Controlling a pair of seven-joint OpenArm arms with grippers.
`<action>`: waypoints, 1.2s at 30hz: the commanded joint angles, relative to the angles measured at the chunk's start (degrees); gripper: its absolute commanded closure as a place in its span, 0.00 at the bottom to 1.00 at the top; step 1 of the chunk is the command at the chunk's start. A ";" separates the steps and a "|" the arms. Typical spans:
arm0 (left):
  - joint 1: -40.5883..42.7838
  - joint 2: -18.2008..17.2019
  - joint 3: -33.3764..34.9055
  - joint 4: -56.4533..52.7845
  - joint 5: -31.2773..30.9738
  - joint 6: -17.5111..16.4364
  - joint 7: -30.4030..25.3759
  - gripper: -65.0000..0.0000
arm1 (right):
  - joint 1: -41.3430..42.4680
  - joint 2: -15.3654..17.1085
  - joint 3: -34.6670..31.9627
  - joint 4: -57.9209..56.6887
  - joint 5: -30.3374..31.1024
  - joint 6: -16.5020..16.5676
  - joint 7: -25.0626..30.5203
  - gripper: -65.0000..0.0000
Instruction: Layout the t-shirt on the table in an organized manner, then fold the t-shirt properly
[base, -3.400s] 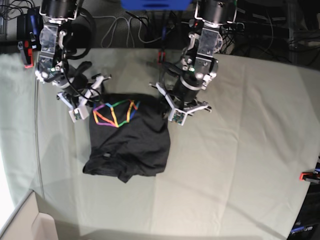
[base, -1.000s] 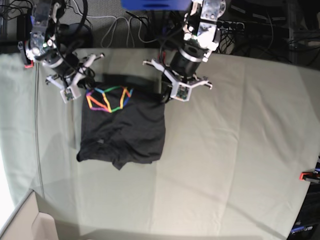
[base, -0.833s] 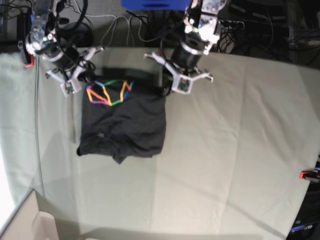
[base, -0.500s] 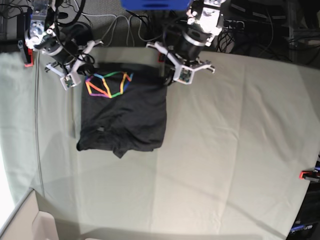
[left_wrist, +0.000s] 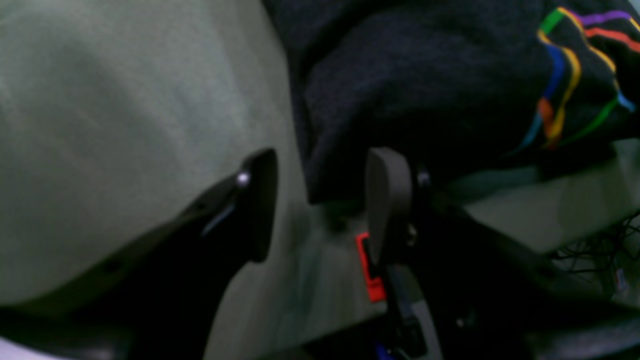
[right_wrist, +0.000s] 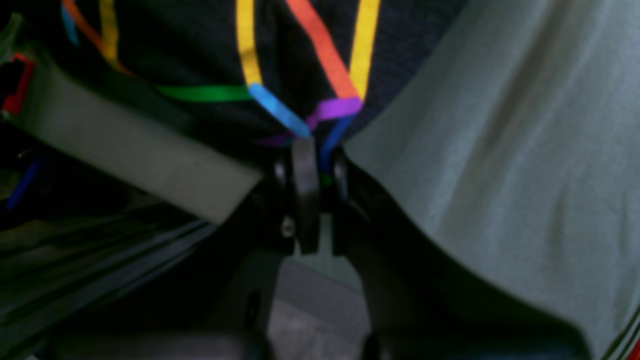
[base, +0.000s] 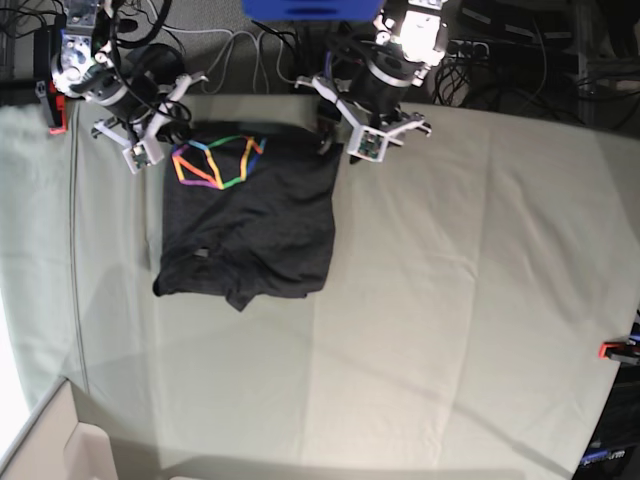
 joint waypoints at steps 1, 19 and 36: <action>0.69 0.34 0.07 1.07 -0.39 -0.03 -1.29 0.55 | -0.19 0.38 0.41 0.96 0.55 0.34 1.02 0.98; 9.56 -4.06 -6.17 15.49 -0.48 -0.12 -1.21 0.54 | -5.03 -10.25 14.83 9.23 0.55 0.34 0.84 0.47; 18.09 -11.18 -13.91 3.62 -0.48 -0.38 -1.03 0.55 | -12.59 -12.28 17.73 4.30 0.37 0.34 0.84 0.56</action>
